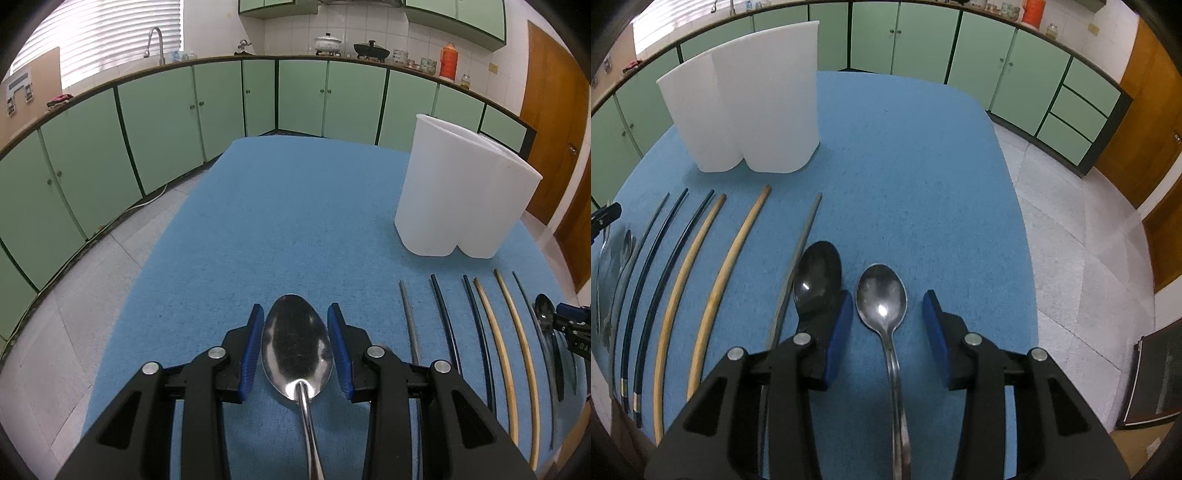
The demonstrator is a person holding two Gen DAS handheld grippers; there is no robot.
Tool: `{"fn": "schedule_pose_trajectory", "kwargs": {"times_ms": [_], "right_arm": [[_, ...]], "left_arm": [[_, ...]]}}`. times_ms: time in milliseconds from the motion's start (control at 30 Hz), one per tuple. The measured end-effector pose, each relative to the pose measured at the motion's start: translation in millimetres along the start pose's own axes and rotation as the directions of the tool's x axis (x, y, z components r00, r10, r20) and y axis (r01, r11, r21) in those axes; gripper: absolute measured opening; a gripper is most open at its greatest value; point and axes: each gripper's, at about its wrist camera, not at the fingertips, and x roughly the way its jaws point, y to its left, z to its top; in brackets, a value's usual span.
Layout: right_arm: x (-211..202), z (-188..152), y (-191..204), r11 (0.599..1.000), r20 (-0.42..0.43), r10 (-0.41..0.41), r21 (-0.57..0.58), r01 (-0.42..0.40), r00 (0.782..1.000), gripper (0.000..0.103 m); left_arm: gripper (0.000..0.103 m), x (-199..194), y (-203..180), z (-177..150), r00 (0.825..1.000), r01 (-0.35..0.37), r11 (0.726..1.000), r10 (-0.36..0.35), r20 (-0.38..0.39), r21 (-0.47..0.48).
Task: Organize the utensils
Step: 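Grasp the ornate silver spoon with the left tool while the right grasps the plain silver spoon, then lift both spoons over the white holder and open both tools to drop them in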
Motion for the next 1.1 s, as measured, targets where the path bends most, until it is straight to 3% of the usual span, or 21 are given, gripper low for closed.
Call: {"fn": "schedule_pose_trajectory", "kwargs": {"times_ms": [133,267,433,600,867,1100], "right_arm": [[0.7,2.5,1.1,0.999,-0.005,0.03,-0.021,-0.03,1.0,0.028],[-1.3,1.0,2.0,0.999,0.005,0.024,-0.028,-0.024,1.0,0.027],[-29.3,-7.8,-1.3,0.999,0.126,0.037,0.011,-0.039,0.991,0.027],[-64.6,-6.0,-6.3,0.998,0.254,0.047,0.036,-0.058,0.966,0.027],[-102.1,-3.5,-8.3,0.994,0.382,0.082,0.037,-0.104,0.921,0.027],[-127.3,16.2,-9.0,0.988,0.478,0.119,0.028,-0.15,0.87,0.027]], "left_arm": [[0.035,1.7,-1.8,0.1,1.0,-0.001,1.0,0.001,-0.002,0.003],[0.035,1.3,-1.5,1.6,1.0,0.0,1.0,0.0,0.002,-0.001],[0.035,-9.9,-0.6,5.2,0.998,0.02,1.0,-0.019,0.057,-0.02],[0.035,-32.7,-0.7,12.6,0.986,0.054,0.998,-0.05,0.159,-0.021],[0.035,-56.0,6.8,17.6,0.959,0.099,0.994,-0.084,0.272,-0.042],[0.035,-79.4,9.0,27.5,0.921,0.118,0.992,-0.094,0.379,-0.042]]}}
